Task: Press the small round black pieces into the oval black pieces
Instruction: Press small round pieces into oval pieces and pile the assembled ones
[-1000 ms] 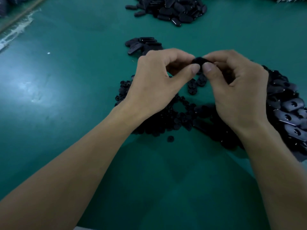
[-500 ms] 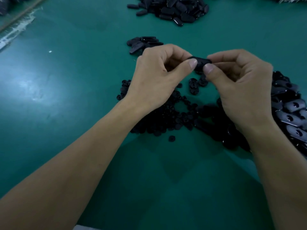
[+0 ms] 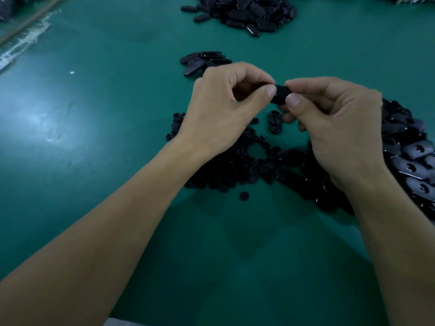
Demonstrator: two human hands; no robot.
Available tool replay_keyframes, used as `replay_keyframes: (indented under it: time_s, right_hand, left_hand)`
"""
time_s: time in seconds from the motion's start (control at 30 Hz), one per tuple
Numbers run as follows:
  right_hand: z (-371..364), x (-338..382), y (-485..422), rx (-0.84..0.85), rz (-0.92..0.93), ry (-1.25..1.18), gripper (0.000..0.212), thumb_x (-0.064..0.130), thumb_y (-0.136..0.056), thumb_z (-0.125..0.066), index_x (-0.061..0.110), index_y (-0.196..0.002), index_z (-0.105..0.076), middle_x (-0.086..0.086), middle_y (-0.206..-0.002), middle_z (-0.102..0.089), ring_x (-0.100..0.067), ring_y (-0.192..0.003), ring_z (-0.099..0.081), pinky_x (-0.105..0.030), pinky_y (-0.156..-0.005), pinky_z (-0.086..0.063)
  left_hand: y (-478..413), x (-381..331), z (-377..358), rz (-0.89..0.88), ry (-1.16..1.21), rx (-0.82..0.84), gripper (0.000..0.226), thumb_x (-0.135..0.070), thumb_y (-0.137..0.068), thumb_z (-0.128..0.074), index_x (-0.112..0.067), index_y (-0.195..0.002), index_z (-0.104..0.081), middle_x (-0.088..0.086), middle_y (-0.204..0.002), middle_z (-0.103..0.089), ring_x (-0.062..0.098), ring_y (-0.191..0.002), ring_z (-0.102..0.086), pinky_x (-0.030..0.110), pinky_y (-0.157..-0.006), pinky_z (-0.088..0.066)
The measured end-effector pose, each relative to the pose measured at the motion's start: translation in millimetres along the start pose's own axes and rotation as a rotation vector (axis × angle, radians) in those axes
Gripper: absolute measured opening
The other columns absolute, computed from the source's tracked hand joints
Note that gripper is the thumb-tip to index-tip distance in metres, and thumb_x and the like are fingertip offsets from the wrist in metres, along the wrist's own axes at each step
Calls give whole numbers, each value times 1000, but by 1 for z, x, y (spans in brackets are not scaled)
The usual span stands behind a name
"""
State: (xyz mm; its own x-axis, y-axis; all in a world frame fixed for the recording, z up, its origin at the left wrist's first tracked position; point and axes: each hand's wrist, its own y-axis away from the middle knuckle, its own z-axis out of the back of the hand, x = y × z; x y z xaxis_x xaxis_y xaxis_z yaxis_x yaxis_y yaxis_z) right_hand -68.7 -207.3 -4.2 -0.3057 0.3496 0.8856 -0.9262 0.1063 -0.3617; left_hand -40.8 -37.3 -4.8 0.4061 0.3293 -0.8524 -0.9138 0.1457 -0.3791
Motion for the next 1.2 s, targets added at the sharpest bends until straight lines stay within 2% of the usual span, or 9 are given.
replay_keyframes:
  time_s: [0.07,0.13,0.2,0.3,0.47,0.73,0.87,1.07,1.2]
  right_hand:
    - [-1,-2,3,-6,9,180,20,21,-93,-70,24,-112,-72,18,-84,-72,2,-79,-69,-12,-76,-51]
    - [-2,-3,6,37,52,381,28,30,-92,-70,22,-118,-71,22,-86,-67,4,-79,-62,-7,-78,-44]
    - [-4,-2,8,160,118,596,33,39,-92,-68,22,-120,-70,14,-87,-63,-3,-81,-53,-18,-78,-38]
    - [-8,1,10,373,152,818,43,50,-91,-61,23,-123,-69,-3,-97,-59,-23,-96,-48,-33,-81,-34]
    - [-11,2,12,423,144,776,26,36,-95,-65,23,-116,-72,-6,-97,-60,-28,-99,-53,-37,-84,-41]
    - [-15,0,13,381,98,729,15,26,-96,-64,19,-108,-71,3,-92,-54,-21,-90,-57,-31,-77,-41]
    - [-15,2,13,346,101,702,16,18,-96,-61,17,-107,-72,-2,-93,-64,-23,-92,-60,-35,-82,-47]
    - [-14,4,13,342,79,690,26,13,-96,-57,16,-119,-70,-6,-102,-66,-25,-100,-60,-39,-89,-49]
    - [-13,5,14,326,83,656,23,12,-93,-61,16,-111,-75,-5,-96,-67,-23,-94,-62,-37,-86,-50]
  left_hand:
    - [-2,2,0,12,-3,-17,9,-19,-93,-70,-28,-91,-72,-14,-78,-71,2,-69,-62,26,-71,-53]
    - [-4,4,0,37,10,-61,12,-18,-92,-71,-30,-92,-72,-17,-78,-71,-3,-70,-62,27,-72,-56]
    - [-5,5,1,61,30,-116,11,-17,-91,-73,-28,-93,-73,-18,-80,-72,-4,-70,-63,29,-73,-59]
    - [-5,4,0,94,46,-154,10,-17,-90,-74,-22,-98,-76,-14,-82,-74,-2,-71,-65,30,-75,-59]
    - [-3,2,0,122,57,-149,12,-14,-89,-75,-17,-100,-77,-9,-83,-75,6,-77,-72,32,-79,-61]
    - [-3,1,-1,131,100,-148,17,-8,-87,-77,-13,-103,-77,-2,-79,-77,13,-73,-75,35,-78,-62]
    - [-3,3,-1,132,87,-149,19,-9,-86,-78,-15,-104,-75,-6,-78,-76,9,-72,-75,31,-77,-62]
    - [-3,4,-1,124,45,-168,14,-12,-85,-76,-18,-97,-77,-6,-80,-77,9,-75,-75,36,-79,-62]
    - [-3,4,-1,137,52,-170,15,-10,-85,-73,-19,-98,-77,-5,-83,-77,11,-78,-75,37,-81,-62]
